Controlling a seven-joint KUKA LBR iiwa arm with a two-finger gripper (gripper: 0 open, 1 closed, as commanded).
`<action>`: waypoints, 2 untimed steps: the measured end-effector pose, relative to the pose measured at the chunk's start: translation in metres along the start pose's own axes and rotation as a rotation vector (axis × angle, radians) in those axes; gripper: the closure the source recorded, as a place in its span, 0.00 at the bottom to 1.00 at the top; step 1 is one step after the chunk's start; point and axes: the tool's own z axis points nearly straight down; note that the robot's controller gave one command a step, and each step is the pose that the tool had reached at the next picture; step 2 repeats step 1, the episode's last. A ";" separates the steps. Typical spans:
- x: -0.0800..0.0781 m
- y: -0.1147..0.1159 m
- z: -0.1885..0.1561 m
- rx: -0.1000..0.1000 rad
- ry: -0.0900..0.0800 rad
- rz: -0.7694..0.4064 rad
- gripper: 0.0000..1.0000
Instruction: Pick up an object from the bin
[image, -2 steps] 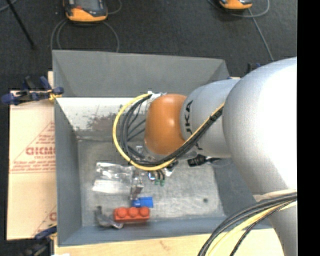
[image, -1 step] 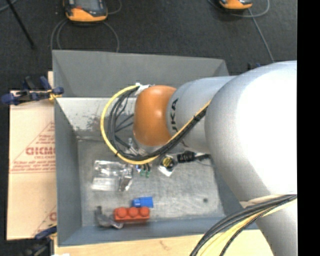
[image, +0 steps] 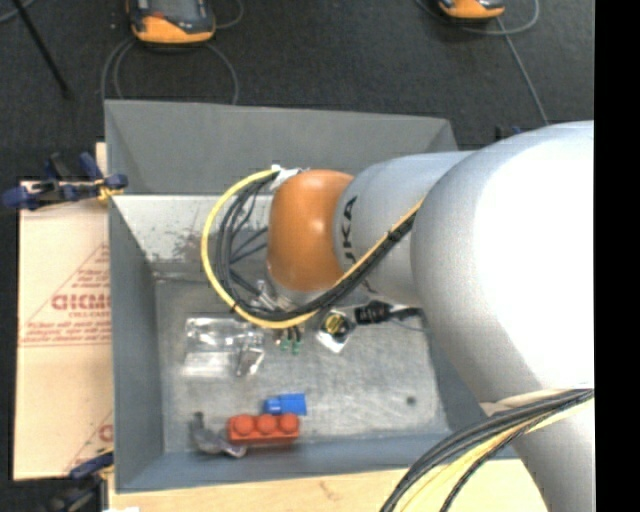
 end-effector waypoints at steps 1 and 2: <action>-0.014 -0.036 -0.181 0.003 -0.003 -0.270 1.00; -0.014 -0.036 -0.181 0.003 -0.003 -0.270 1.00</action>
Offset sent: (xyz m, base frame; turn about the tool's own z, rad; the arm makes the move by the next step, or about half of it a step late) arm 0.0045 -0.0356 0.1776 -0.2717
